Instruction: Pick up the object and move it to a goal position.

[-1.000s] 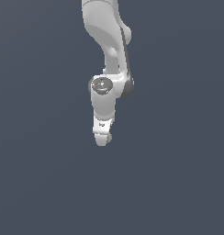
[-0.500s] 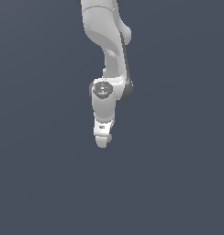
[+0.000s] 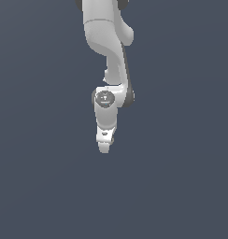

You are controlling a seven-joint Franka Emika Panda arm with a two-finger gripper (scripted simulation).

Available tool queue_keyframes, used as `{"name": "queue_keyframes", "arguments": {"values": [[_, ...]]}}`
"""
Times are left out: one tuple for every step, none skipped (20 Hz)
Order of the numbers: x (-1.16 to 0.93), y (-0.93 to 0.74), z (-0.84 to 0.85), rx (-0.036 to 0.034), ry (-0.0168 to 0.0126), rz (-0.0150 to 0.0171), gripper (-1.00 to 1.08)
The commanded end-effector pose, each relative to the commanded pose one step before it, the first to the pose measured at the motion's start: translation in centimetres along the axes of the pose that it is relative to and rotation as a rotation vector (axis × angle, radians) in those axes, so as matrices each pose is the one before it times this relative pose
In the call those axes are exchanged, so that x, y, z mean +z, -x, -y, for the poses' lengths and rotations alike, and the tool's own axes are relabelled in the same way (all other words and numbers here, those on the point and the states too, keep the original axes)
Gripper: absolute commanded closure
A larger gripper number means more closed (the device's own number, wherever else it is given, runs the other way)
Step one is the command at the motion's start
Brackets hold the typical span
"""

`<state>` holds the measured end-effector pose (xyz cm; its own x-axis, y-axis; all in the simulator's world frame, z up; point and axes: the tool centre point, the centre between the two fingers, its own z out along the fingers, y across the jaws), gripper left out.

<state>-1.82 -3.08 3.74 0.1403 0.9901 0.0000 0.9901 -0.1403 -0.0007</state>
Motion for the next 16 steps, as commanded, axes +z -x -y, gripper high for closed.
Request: {"name": "queue_keyframes", "arguments": {"values": [[0.093, 0.000, -0.029, -0.00011, 0.00052, 0.00005, 1.08], [0.000, 0.000, 0.000, 0.00000, 0.00000, 0.00000, 1.08], [0.000, 0.000, 0.000, 0.00000, 0.00000, 0.00000, 1.08], [0.000, 0.000, 0.000, 0.00000, 0.00000, 0.00000, 1.08], [0.000, 0.000, 0.000, 0.00000, 0.00000, 0.00000, 1.08], [0.000, 0.000, 0.000, 0.00000, 0.00000, 0.00000, 1.08], [0.000, 0.000, 0.000, 0.00000, 0.00000, 0.00000, 1.08], [0.000, 0.000, 0.000, 0.00000, 0.00000, 0.00000, 1.08], [0.000, 0.000, 0.000, 0.00000, 0.00000, 0.00000, 1.08], [-0.087, 0.000, -0.052, 0.00001, 0.00154, 0.00011, 1.08], [-0.016, 0.017, 0.013, 0.00000, 0.00000, 0.00000, 1.08], [-0.047, 0.052, 0.040, 0.00000, 0.00000, 0.00000, 1.08], [-0.079, 0.086, 0.066, 0.00000, 0.00000, 0.00000, 1.08], [-0.111, 0.122, 0.093, 0.00000, 0.00000, 0.00000, 1.08], [-0.144, 0.157, 0.120, 0.00000, 0.00000, 0.00000, 1.08], [-0.178, 0.194, 0.148, 0.00000, 0.00000, 0.00000, 1.08]]}}
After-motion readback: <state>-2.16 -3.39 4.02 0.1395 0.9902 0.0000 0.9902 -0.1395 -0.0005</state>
